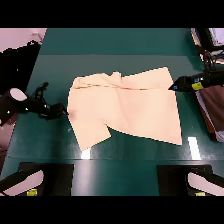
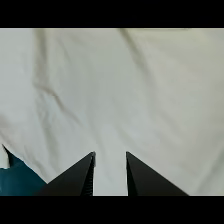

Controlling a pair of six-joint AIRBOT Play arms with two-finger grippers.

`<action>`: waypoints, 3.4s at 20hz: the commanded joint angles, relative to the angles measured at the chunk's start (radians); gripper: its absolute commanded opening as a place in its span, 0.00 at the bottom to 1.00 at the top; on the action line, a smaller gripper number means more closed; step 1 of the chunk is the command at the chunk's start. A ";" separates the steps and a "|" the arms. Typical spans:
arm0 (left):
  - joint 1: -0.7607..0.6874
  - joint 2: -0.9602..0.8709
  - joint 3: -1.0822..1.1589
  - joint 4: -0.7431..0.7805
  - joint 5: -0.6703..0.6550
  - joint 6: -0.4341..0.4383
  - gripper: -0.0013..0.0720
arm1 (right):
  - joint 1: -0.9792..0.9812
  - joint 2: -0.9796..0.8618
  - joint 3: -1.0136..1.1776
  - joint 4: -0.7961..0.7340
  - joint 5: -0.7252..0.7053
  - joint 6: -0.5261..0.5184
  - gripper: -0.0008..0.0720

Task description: Fold the shirts.

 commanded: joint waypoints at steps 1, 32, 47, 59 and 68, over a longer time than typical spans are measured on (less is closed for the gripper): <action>-0.005 0.013 -0.097 -0.118 0.100 0.048 0.75 | -0.005 0.095 -0.110 -0.002 -0.036 0.001 0.35; -0.141 0.019 0.067 -0.116 0.084 0.037 0.04 | -0.354 0.119 -0.712 -0.152 -0.009 0.008 0.35; -0.141 0.385 0.710 0.004 -0.032 0.051 0.04 | -0.312 0.537 -0.050 0.032 0.006 0.014 0.03; -0.141 0.434 1.487 -0.061 -0.082 -0.134 0.04 | -0.343 0.303 1.014 -0.091 0.142 0.057 0.03; -0.141 0.308 0.943 0.082 -0.315 -0.130 0.04 | -0.272 0.153 0.583 -0.111 0.218 0.043 0.03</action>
